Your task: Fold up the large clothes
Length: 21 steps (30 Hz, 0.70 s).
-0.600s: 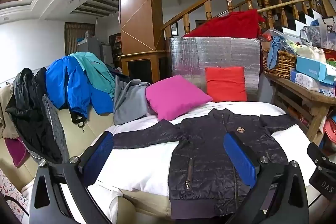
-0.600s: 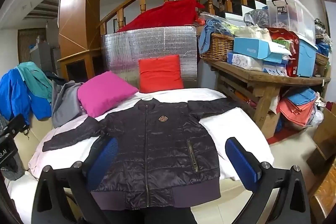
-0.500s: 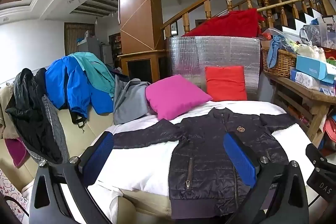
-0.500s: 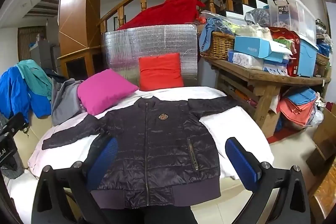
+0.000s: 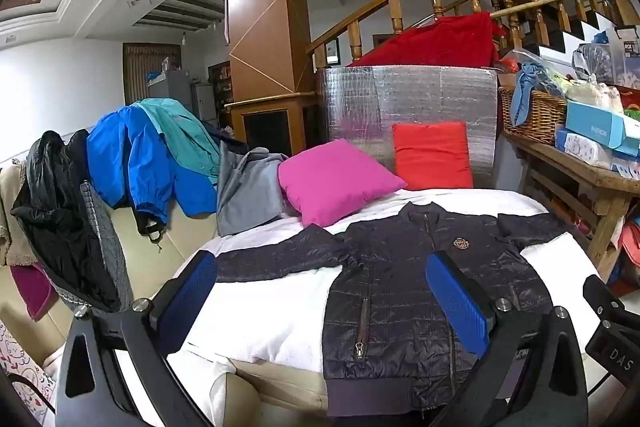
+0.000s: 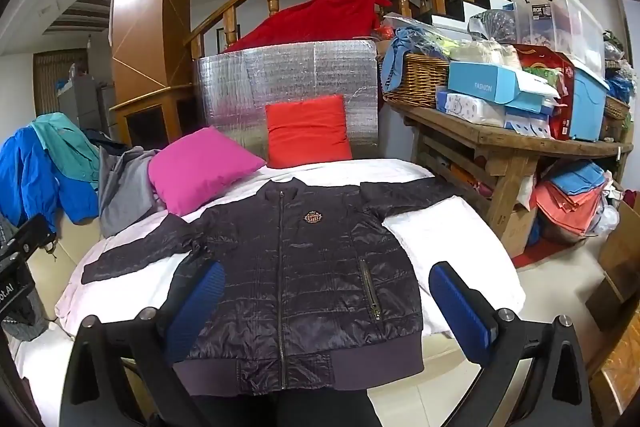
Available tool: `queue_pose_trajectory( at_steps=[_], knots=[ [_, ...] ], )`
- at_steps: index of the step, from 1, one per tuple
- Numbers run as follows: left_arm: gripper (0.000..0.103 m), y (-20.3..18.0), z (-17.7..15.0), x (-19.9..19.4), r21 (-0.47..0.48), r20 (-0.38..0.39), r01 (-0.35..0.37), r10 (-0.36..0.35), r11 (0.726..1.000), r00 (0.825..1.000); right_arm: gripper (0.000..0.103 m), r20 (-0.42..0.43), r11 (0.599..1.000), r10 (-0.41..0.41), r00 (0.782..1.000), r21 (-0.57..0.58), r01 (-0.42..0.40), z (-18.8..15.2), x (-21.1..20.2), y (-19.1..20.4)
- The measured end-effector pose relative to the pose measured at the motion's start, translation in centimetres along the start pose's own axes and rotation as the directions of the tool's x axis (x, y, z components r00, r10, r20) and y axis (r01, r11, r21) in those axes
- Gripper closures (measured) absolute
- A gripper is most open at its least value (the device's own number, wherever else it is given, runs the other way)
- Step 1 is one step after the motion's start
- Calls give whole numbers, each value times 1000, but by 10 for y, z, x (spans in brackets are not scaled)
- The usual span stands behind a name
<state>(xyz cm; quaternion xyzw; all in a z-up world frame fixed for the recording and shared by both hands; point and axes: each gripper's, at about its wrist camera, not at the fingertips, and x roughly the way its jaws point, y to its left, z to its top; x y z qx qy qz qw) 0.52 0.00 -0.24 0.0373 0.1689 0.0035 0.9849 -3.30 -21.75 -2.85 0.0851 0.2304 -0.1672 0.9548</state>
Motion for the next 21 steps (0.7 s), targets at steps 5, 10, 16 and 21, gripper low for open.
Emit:
queue_pose_trajectory(
  at_steps=[5, 10, 16, 21],
  knots=[
    [0, 1, -1, 2, -2, -7, 2, -2, 1000, 1000, 0, -4, 1000, 4, 1000, 2, -4, -1, 2, 0],
    [0, 1, -2, 3, 0, -12, 4, -4, 1000, 1000, 0, -10, 1000, 9, 1000, 4, -9, -2, 3, 0],
    [0, 0, -4, 4, -3, -17, 4, -4, 1000, 1000, 0, -13, 1000, 9, 1000, 3, -9, -3, 4, 1],
    [0, -1, -5, 5, -4, -22, 5, -6, 1000, 1000, 0, -23, 1000, 14, 1000, 2, -14, -5, 5, 3]
  ],
)
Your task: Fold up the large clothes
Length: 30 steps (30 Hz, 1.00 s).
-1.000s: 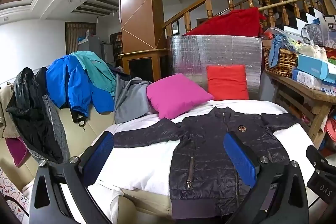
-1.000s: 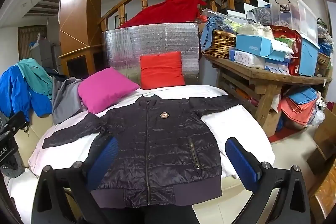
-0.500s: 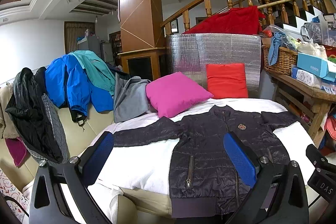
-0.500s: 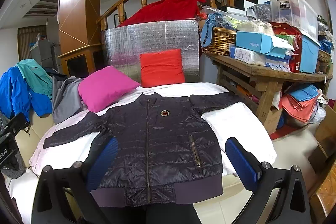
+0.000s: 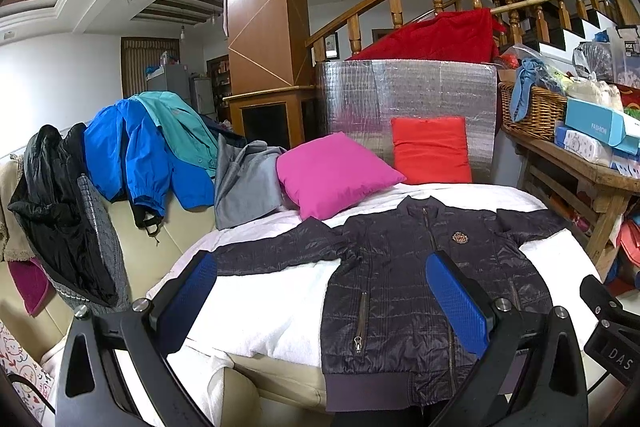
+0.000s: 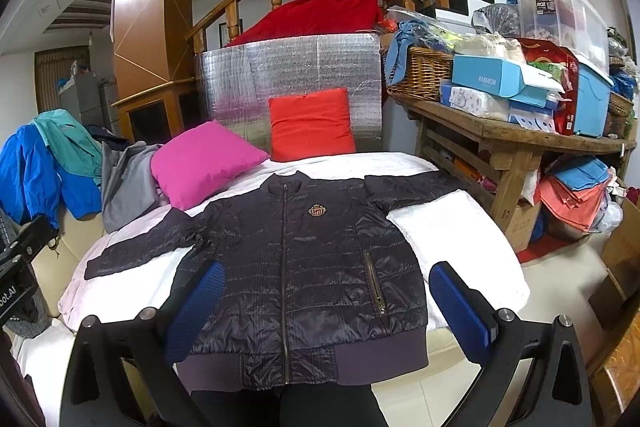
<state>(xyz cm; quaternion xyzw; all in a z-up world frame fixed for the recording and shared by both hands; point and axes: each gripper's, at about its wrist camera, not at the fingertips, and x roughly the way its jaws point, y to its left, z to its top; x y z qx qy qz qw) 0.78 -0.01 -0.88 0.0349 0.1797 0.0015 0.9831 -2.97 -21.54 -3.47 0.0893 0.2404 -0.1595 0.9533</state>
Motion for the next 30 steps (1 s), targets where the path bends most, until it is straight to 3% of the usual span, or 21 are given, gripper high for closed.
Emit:
queue_pose_trajectory(
  at_steps=[30],
  knots=[
    [0, 1, -2, 2, 0, -12, 5, -5, 1000, 1000, 0, -16, 1000, 11, 1000, 5, -11, -3, 2, -1]
  ],
)
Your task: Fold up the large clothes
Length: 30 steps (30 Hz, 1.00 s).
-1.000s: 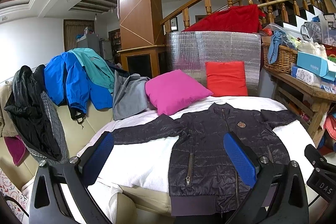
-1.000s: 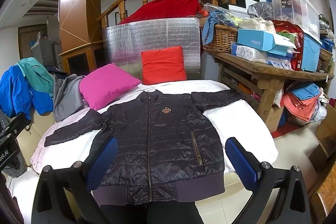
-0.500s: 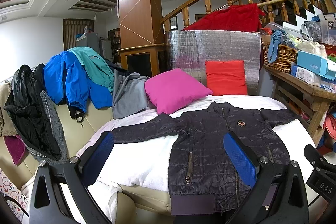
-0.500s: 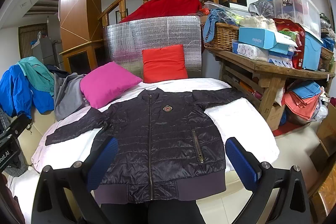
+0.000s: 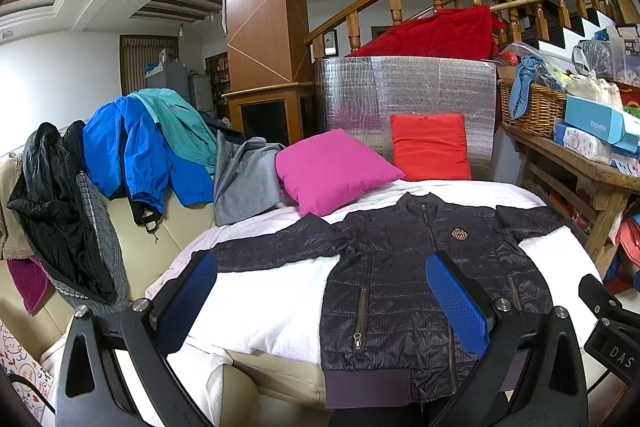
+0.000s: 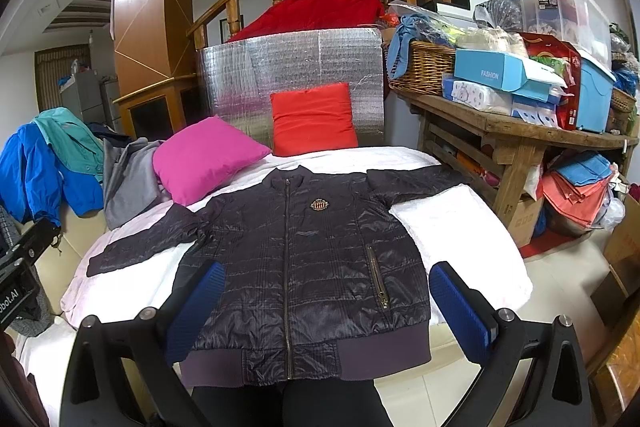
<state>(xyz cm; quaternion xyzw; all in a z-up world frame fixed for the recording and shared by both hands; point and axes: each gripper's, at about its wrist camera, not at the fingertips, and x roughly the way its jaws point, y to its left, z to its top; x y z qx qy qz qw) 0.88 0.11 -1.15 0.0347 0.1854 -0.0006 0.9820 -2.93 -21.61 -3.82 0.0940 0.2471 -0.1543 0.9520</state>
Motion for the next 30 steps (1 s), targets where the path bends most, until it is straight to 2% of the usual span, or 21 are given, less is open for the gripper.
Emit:
queue_pose_trajectory(
  at_steps=[9, 14, 24, 27, 30],
  knots=[
    [0, -3, -4, 2, 5, -14, 5, -5, 1000, 1000, 0, -36, 1000, 2, 999, -11, -3, -4, 3, 0],
    [0, -10, -14, 11, 32, -82, 38, -35, 999, 996, 0, -109, 1000, 13, 994, -15, -15, -13, 14, 0],
    [0, -25, -42, 37, 44, -267, 104, -89, 994, 960, 0, -263, 1000, 27, 964, 12, -25, -39, 41, -13],
    [0, -27, -46, 41, 49, -287, 111, -92, 993, 953, 0, -270, 1000, 25, 963, 18, -21, -40, 43, -15],
    [0, -28, -46, 40, 48, -282, 109, -91, 993, 955, 0, -269, 1000, 25, 963, 19, -20, -38, 42, -16]
  ],
)
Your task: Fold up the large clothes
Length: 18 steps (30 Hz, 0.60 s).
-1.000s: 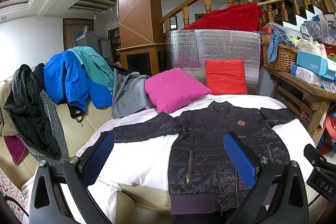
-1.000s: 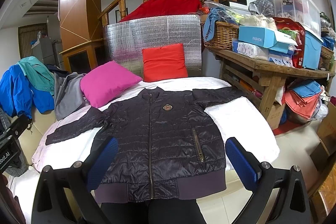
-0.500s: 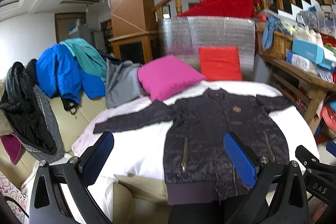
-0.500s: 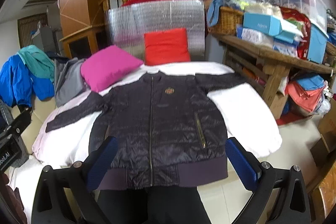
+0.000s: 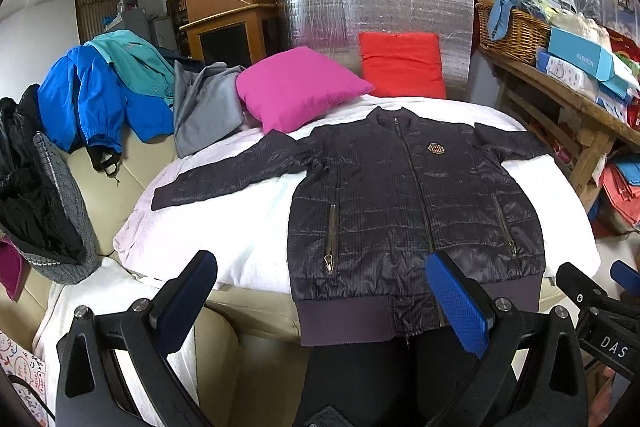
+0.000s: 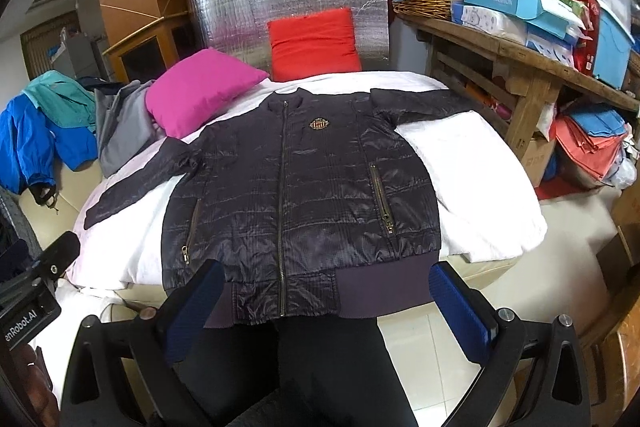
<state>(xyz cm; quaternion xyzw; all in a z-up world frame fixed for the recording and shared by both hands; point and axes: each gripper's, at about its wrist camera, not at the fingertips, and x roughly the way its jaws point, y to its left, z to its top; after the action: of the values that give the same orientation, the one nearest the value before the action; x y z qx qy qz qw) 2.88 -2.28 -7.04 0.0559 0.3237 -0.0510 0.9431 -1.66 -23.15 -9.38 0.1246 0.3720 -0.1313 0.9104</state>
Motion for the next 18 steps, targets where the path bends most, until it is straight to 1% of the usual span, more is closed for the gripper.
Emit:
queue_pose_trajectory(
  at_steps=[5, 9, 13, 18],
  knots=[
    [0, -3, 5, 0, 0, 18, -9, 9, 1000, 1000, 0, 2, 1000, -3, 1000, 1, 3, 5, 3, -2],
    [0, -6, 13, 8, -3, 24, -18, 18, 1000, 1000, 0, 11, 1000, -18, 1000, 6, 18, 13, 6, -9],
    [0, -12, 18, 23, 5, 0, -20, 20, 1000, 1000, 0, -9, 999, -31, 999, 17, 31, 21, 19, -15],
    [0, -18, 24, 41, 8, -28, -34, 34, 999, 999, 0, -36, 999, -27, 999, 33, 28, 33, 39, -24]
  ],
)
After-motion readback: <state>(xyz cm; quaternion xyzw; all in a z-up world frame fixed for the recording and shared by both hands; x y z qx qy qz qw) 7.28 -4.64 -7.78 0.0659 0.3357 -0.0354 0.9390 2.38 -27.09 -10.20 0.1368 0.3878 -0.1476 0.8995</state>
